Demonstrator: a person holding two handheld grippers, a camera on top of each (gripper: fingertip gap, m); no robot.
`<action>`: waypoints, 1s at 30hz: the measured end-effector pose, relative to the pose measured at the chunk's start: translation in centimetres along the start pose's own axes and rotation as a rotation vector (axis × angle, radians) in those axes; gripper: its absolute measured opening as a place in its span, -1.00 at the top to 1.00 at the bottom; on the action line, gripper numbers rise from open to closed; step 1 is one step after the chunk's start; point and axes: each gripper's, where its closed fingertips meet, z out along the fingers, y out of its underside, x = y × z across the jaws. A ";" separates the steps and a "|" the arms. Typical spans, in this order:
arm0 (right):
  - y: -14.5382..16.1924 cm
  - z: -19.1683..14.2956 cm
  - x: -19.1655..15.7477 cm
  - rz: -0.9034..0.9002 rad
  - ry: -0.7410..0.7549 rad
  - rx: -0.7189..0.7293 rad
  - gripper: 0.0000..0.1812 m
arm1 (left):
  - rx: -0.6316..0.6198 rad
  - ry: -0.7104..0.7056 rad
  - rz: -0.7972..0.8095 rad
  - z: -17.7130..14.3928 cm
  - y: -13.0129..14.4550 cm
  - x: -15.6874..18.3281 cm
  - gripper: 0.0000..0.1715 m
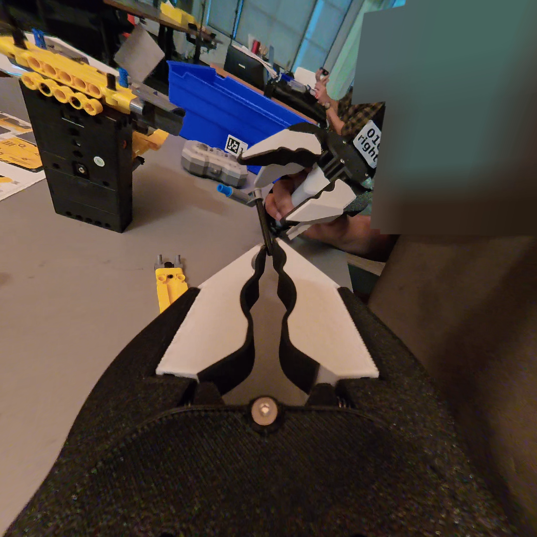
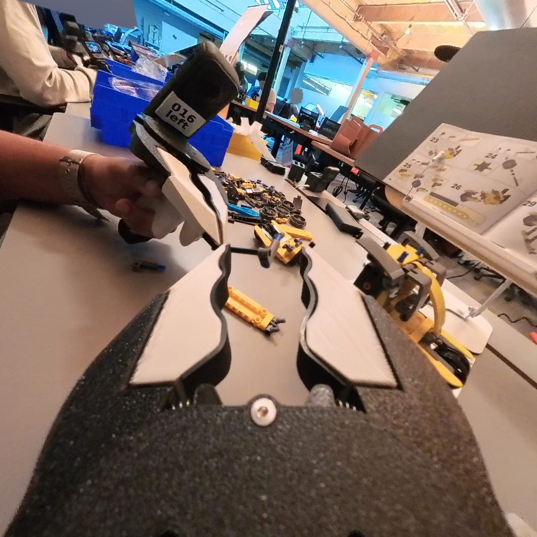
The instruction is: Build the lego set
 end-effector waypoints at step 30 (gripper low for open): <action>1.2 0.2 -1.4 -0.235 0.062 -0.090 0.61 | 0.063 0.006 0.037 0.3 -1.0 0.7 1.00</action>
